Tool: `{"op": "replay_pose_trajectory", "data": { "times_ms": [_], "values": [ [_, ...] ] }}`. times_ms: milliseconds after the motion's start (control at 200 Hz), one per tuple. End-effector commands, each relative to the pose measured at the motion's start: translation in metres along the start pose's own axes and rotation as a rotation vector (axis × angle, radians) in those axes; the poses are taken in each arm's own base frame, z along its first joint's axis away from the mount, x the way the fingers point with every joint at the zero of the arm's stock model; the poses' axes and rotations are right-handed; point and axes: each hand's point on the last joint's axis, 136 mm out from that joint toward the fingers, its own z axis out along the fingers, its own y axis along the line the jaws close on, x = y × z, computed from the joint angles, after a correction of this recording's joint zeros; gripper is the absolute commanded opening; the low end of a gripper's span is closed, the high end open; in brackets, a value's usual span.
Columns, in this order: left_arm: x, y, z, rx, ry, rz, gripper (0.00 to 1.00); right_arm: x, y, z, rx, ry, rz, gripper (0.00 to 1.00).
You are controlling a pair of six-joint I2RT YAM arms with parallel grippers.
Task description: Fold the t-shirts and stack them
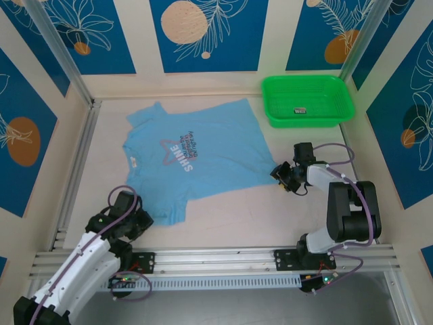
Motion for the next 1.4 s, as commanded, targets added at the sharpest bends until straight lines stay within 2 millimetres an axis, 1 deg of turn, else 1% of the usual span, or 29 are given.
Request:
{"op": "replay_pose_trajectory", "data": {
  "times_ms": [0,85,165,190,235,265,350,395,505,560,610,695,755,835,935,1030,1145,1215,1300,1395],
  "values": [
    [-0.001,0.003,0.001,-0.01,-0.012,0.006,0.08,-0.006,0.006,-0.002,-0.01,-0.004,-0.013,0.44],
    [-0.002,0.002,0.001,-0.007,-0.014,0.011,0.0,-0.006,0.005,-0.002,-0.006,-0.008,-0.013,0.44],
    [-0.002,0.001,0.001,-0.004,-0.016,0.017,0.0,-0.008,0.006,-0.002,-0.002,-0.01,-0.016,0.43],
    [-0.002,0.001,0.001,-0.003,-0.017,0.021,0.0,-0.009,0.005,-0.001,-0.002,-0.011,-0.015,0.41],
    [-0.003,0.0,0.0,-0.001,-0.019,0.028,0.0,-0.01,0.006,-0.001,-0.003,-0.011,-0.016,0.34],
    [-0.003,-0.001,0.0,0.003,-0.017,0.03,0.0,-0.011,0.007,-0.001,-0.004,-0.012,-0.016,0.32],
    [-0.002,-0.004,-0.002,0.013,-0.014,0.048,0.0,-0.011,0.007,0.002,-0.004,-0.003,-0.016,0.2],
    [-0.002,-0.006,-0.005,0.02,-0.011,0.062,0.0,-0.01,0.006,0.002,0.0,0.003,-0.013,0.19],
    [-0.002,-0.015,-0.014,0.045,-0.002,0.117,0.0,-0.008,0.008,0.0,0.002,-0.003,-0.03,0.09],
    [-0.001,-0.02,-0.02,0.057,0.006,0.148,0.0,-0.008,0.008,-0.001,0.017,-0.012,-0.041,0.08],
    [0.004,-0.026,-0.02,0.086,0.038,0.168,0.0,-0.006,0.007,-0.002,0.03,-0.014,-0.048,0.06],
    [0.013,-0.028,-0.017,0.097,0.088,0.181,0.0,-0.001,0.006,-0.005,0.05,-0.011,-0.067,0.03],
    [0.016,-0.028,-0.019,0.1,0.103,0.185,0.0,0.004,0.006,-0.007,0.059,-0.011,-0.079,0.01],
    [0.016,-0.031,-0.032,0.12,0.091,0.184,0.0,0.012,0.003,-0.012,0.075,-0.016,-0.09,0.0],
    [0.017,-0.042,-0.052,0.194,0.072,0.179,0.0,0.017,-0.002,-0.019,0.092,-0.035,-0.098,0.0],
    [0.018,-0.051,-0.06,0.225,0.085,0.181,0.0,0.017,-0.003,-0.025,0.092,-0.064,-0.103,0.0],
    [0.013,-0.06,-0.059,0.22,0.082,0.189,0.0,0.013,0.01,-0.029,0.083,-0.077,-0.138,0.0],
    [0.006,-0.07,-0.059,0.223,0.067,0.199,0.0,0.007,0.02,-0.031,0.088,-0.084,-0.159,0.0],
    [-0.009,-0.083,-0.06,0.197,0.031,0.229,0.0,-0.001,0.036,-0.032,0.09,-0.092,-0.188,0.0],
    [-0.029,-0.104,-0.065,0.17,-0.003,0.276,0.0,-0.014,0.054,-0.03,0.119,-0.101,-0.225,0.0]
  ]
}}
